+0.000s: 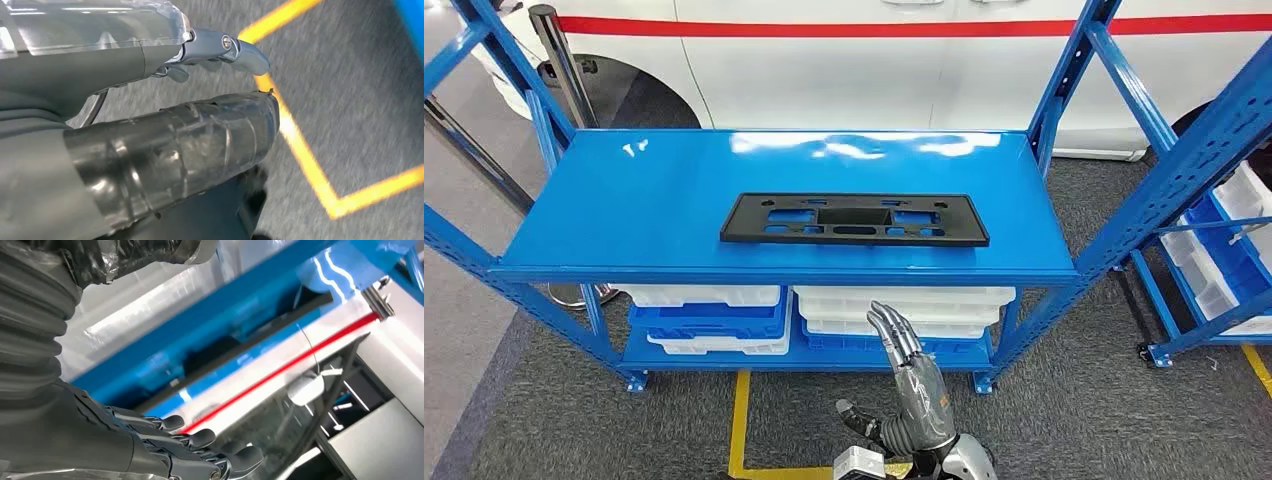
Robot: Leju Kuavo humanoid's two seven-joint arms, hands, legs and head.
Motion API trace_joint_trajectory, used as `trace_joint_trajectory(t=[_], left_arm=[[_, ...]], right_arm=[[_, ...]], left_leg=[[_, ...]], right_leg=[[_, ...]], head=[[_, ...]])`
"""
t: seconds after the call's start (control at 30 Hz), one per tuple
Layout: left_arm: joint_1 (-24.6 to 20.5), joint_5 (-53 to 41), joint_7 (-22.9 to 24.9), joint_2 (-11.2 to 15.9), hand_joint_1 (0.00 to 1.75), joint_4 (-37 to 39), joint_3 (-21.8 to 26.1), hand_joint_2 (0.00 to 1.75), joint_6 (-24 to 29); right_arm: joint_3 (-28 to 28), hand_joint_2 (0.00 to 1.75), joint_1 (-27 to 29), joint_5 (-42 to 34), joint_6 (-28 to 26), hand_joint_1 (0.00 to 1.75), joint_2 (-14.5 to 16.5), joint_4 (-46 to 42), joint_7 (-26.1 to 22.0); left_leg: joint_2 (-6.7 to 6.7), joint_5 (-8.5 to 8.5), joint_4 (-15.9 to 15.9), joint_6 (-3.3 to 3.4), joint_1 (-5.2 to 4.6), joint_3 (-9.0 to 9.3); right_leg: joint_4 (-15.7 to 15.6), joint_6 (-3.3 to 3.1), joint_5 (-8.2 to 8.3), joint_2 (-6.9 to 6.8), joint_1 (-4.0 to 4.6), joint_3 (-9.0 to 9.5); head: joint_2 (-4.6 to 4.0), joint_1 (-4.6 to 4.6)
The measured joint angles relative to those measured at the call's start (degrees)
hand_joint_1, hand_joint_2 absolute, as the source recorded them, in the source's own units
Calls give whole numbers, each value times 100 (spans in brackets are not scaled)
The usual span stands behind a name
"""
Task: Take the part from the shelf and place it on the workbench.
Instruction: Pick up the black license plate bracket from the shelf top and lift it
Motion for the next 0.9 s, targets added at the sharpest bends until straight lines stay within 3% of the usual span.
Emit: trace_joint_trajectory(t=[0.13, 0.17, 0.2, 0.23, 0.3, 0.33, 0.43, 0.5, 0.6, 0.63, 0.67, 0.77, 0.83, 0.9], left_arm=[[-8, -13, 17, -1, 0, 0, -30, 0, -2], [-8, -19, 25, -3, 0, 0, -39, 0, -2], [-7, -22, 31, -8, 0, 0, -48, 0, -4], [-7, -24, 35, -13, 0, 1, -55, 0, -6], [-20, -24, 46, -25, 0, 3, -65, 0, -9], [-27, -21, 51, -26, 0, 4, -66, 0, -9], [-47, -10, 51, -26, 0, 4, -66, 0, -10], [-51, -8, 47, -26, 0, 4, -67, 0, -11], [-35, -6, 43, -25, 0, 4, -68, 0, -14], [-27, -6, 42, -25, 0, 4, -68, 0, -14], [-21, -6, 39, -24, 0, 4, -68, 0, -13], [-20, -7, 32, -20, 0, 4, -68, 0, -13], [-33, -10, 31, -20, 0, 4, -71, 0, -15], [-33, -16, 33, -18, 0, 4, -73, 0, -22]], right_arm=[[0, 175, 20, -20, -113, 0, -5, -28, -236], [0, 175, 23, -26, -147, 0, -5, -44, -306], [0, 175, 25, -27, -166, 0, -5, -61, -350], [1, 175, 27, -25, -174, 0, -5, -72, -369], [9, 175, 30, 15, -156, 0, -7, -76, -337], [15, 175, 33, 65, -147, 0, -10, -73, -300], [23, 175, 36, 244, -148, 0, -36, -71, -199], [24, 175, 33, 291, -153, 0, -55, -69, -171], [24, 175, 32, 328, -144, 0, -80, -67, -90], [24, 175, 33, 364, -141, 0, -94, -67, -46], [24, 175, 31, 424, -139, 0, -113, -67, 4], [24, 175, -14, 662, -142, 0, -180, -68, 141], [24, 175, -71, 826, -155, 0, -240, -74, 220], [24, 175, -130, 1027, -173, 0, -307, -102, 316]], left_leg=[[-13, -161, 3, -6, -2, 184], [-19, -223, 4, -14, 1, 268], [-24, -290, 5, -28, 5, 359], [-29, -357, 6, -49, 7, 432], [-44, -483, 26, -116, -3, 520], [-49, -522, 40, -151, -11, 545], [-48, -546, 163, -233, -8, 552], [-43, -624, 562, -281, 11, 340], [-40, -1022, 1494, -361, 43, -311], [-39, -1055, 1597, -374, 50, -451], [-39, -951, 1519, -378, 54, -500], [-38, -224, 564, -322, 44, -259], [-38, -107, 181, -250, 9, -140], [-40, -116, 142, -182, -11, -113]], right_leg=[[515, 42, -321, -5, -23, -561], [389, 44, -236, -8, -28, -606], [116, 40, -18, -12, -31, -581], [-236, 26, 315, -17, -31, -527], [-737, -22, 795, -24, -5, -450], [-840, -54, 903, -21, 5, -440], [-898, -153, 873, -4, 2, -353], [-945, -217, 832, -11, -8, -249], [-963, -270, 735, -17, 2, -144], [-962, -272, 700, -11, 6, -107], [-962, -270, 665, -4, 9, -62], [-961, -239, 555, 7, 20, 97], [-957, -185, 502, 9, 27, 133], [-965, -117, 464, 12, 29, 146]], head=[[0, -1], [0, -1], [0, -1], [0, 2], [0, 2], [0, 2], [0, -3], [0, -4], [0, -5], [0, -6], [0, -6], [0, -3], [0, -6], [0, -10]])
